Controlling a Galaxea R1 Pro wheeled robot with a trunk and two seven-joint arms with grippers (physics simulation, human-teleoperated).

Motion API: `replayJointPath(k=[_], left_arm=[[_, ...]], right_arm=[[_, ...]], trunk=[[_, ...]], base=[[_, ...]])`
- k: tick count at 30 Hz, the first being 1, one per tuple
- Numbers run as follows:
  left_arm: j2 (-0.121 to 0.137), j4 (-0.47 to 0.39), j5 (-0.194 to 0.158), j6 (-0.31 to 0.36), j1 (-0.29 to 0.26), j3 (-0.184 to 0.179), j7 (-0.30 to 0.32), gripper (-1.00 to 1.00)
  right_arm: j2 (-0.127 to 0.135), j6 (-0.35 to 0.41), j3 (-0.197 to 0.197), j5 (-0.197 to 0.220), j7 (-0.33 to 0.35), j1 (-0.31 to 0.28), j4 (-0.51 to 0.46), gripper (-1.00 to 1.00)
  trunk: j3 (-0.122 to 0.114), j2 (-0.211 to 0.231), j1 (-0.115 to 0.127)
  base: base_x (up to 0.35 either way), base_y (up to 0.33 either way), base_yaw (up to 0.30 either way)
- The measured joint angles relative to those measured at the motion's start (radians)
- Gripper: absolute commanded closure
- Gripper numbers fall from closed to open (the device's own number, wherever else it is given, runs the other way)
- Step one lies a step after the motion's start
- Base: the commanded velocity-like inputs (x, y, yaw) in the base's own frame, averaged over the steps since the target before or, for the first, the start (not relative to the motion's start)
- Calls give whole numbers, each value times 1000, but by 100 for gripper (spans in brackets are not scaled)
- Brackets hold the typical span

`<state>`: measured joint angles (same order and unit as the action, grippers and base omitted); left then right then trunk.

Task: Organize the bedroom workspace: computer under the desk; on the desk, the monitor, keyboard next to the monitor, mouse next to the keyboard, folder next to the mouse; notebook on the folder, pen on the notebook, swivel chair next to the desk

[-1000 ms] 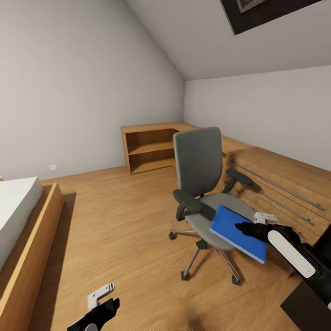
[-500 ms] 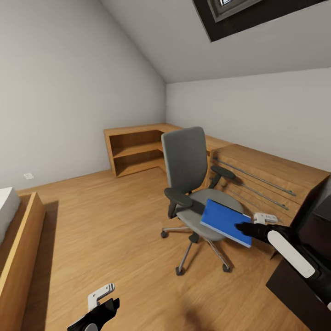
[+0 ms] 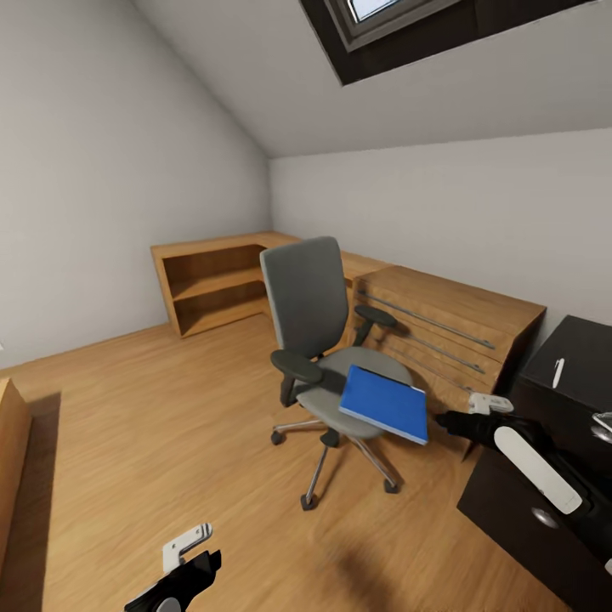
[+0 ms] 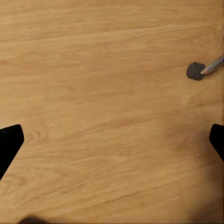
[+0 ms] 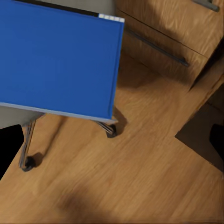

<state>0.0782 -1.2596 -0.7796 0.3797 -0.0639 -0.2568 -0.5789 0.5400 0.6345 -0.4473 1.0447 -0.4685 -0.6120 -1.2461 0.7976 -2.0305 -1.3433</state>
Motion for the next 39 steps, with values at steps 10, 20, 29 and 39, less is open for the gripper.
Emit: replayJointPath(k=[10,20,29,39], left_arm=[[2,-67,0,4,0,0,0,-100],[6,-82,0,4,0,12,-1,-100],[8,-101,0,4,0,55,-2,-100],[5,-138,0,10,0,49,-2,-100]], right_arm=[[1,-53,0,5,3,1,3,-100],[-1,-86,0,221,115,6,47,-100],[-8,-89,-1,275,434,6,273,-100],[-25,-120,8,279,816,6,519,-100]], trunk=[[-5,-7,-4],[24,-77,-42],[52,-140,-77],[83,-210,-115]], base=[[0,0,-264],[0,0,-84],[0,0,-1],[0,0,0]])
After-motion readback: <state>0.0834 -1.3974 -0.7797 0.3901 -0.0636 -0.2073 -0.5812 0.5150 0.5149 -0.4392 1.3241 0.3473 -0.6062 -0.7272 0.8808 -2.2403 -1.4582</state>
